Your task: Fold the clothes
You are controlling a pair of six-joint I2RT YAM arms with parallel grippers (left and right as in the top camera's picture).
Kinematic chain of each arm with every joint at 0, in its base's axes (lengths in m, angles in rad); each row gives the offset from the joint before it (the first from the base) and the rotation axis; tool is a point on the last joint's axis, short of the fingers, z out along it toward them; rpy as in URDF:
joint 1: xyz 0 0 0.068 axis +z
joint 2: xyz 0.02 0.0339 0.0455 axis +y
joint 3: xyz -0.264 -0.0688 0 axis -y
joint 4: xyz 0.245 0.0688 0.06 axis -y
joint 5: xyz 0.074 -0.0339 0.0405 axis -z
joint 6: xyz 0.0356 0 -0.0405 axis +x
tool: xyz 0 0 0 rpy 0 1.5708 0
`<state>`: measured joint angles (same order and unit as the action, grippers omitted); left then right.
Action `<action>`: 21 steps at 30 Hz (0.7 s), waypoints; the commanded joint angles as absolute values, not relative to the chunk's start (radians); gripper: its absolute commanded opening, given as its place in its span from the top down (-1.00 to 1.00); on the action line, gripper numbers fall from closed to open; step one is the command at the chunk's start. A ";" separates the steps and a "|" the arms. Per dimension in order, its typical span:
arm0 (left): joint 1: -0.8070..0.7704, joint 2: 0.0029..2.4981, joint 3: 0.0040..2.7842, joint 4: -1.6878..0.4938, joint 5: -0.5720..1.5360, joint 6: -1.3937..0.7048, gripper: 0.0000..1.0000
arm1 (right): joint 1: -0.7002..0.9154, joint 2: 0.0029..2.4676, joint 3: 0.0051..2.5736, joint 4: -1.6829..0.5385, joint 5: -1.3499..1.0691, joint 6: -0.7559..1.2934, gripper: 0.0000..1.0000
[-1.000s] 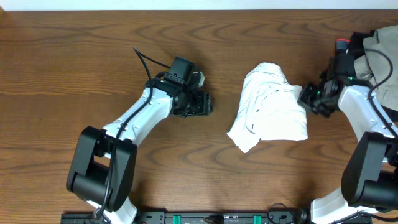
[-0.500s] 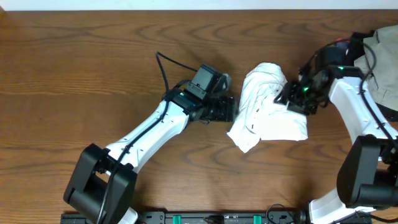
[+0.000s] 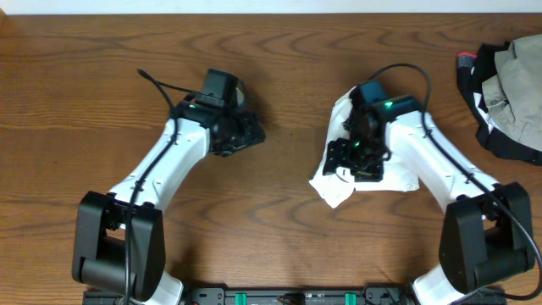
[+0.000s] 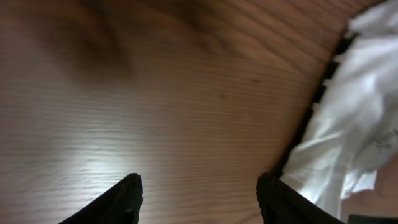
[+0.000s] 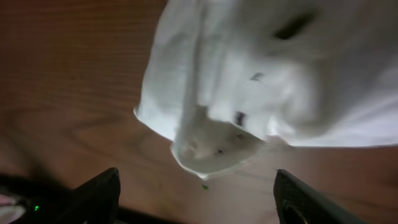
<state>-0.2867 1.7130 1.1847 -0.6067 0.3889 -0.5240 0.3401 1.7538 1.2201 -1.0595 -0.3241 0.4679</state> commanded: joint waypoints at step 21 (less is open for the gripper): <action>-0.252 1.706 1.184 -0.654 0.372 -0.460 -0.23 | 0.360 1.758 1.060 -0.853 -0.329 0.583 0.97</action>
